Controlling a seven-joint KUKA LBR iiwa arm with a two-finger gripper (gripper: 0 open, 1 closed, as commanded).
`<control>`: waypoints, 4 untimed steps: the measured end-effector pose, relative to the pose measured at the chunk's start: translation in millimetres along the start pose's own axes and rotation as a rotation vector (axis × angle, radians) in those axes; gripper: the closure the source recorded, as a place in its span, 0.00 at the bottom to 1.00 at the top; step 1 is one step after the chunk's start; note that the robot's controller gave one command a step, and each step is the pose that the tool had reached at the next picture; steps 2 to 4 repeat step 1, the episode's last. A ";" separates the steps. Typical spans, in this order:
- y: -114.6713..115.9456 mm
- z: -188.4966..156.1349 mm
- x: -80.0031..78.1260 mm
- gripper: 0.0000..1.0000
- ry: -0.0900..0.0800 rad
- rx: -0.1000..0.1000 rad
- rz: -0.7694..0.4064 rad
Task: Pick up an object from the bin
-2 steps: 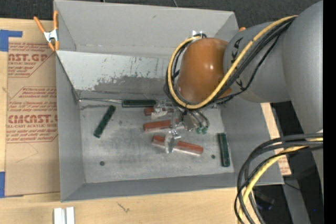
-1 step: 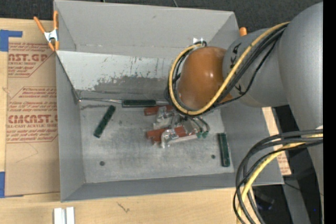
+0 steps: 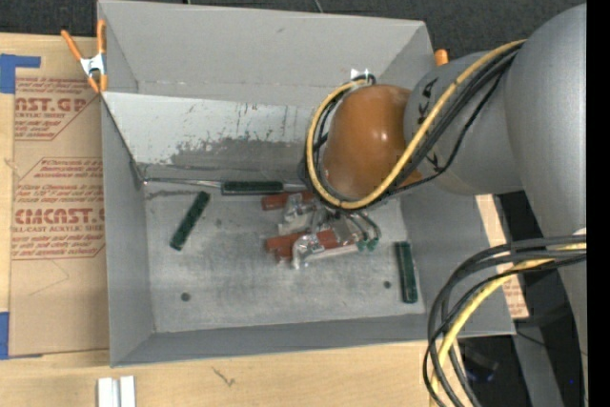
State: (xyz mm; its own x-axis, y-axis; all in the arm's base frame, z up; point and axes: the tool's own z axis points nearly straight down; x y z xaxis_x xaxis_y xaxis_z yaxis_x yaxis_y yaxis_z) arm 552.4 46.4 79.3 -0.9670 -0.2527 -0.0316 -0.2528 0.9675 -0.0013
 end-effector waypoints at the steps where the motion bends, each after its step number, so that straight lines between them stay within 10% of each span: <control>1: 11.6 -154.5 -16.2 1.00 0.022 0.000 0.025; 4: 11.6 -154.5 -16.2 1.00 0.022 0.000 0.025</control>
Offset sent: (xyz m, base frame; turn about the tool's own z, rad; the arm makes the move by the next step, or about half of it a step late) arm 0.0000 0.0000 0.0000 0.0000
